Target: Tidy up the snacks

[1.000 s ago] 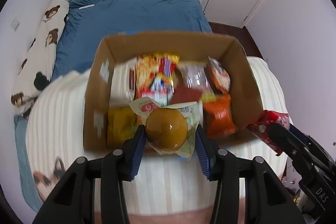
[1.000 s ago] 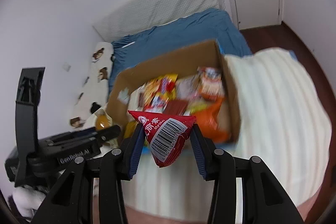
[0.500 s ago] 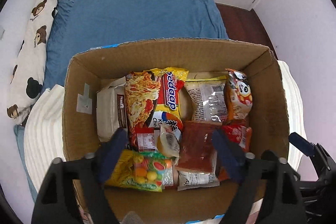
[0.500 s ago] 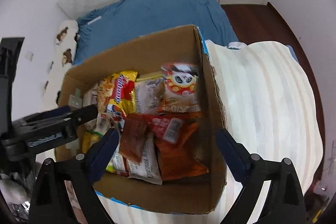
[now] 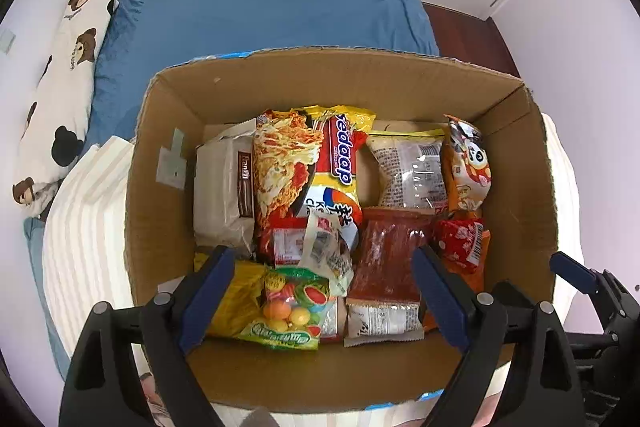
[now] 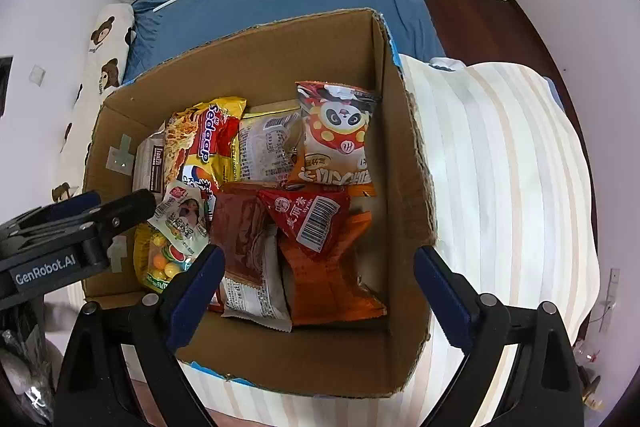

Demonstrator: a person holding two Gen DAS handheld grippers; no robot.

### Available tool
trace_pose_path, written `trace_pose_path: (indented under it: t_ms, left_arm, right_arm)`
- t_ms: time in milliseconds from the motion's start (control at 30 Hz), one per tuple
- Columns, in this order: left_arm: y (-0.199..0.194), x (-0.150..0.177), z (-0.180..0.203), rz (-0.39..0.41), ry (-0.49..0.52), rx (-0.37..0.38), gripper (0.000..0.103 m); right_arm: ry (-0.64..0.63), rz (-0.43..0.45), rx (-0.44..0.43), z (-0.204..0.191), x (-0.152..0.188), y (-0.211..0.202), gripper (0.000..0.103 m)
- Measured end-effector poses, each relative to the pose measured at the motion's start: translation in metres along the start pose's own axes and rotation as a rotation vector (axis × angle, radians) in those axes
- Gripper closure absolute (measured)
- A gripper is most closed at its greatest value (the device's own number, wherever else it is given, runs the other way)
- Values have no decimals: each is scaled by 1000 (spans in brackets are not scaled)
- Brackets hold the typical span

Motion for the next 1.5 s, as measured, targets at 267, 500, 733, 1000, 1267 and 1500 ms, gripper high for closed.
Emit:
trace_pose_path:
  t_ms: [267, 500, 733, 1000, 1267, 1500]
  left_arm:
    - [-26, 20, 0, 45, 9, -37, 13]
    - [-62, 48, 2, 134, -7, -58, 13]
    - [-109, 91, 16, 271, 2, -115, 13]
    - [-161, 155, 35, 406, 13, -158, 13]
    - [-198, 216, 54, 490, 25, -190, 13]
    - [-221, 267, 64, 535, 18, -195, 13]
  right_arm:
    - [6, 24, -25, -1, 11, -21, 6]
    - [-6, 103, -52, -1, 37, -56, 6]
    - [-40, 209, -78, 0, 78, -96, 6]
    - [-48, 320, -144, 10, 138, -151, 6]
    - [-67, 405, -182, 25, 203, -199, 6]
    - [-80, 466, -205, 35, 258, -234, 6]
Point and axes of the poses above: each gripper's, at about its wrist camera, not at the fingertips, and y roughly the way its jaws point, z to its right, x to its underside, the point moved 1 cm from there along y, roughly the way its jaws point, and after that the axes turned 13 degrees about y, right-handed, at the moved point
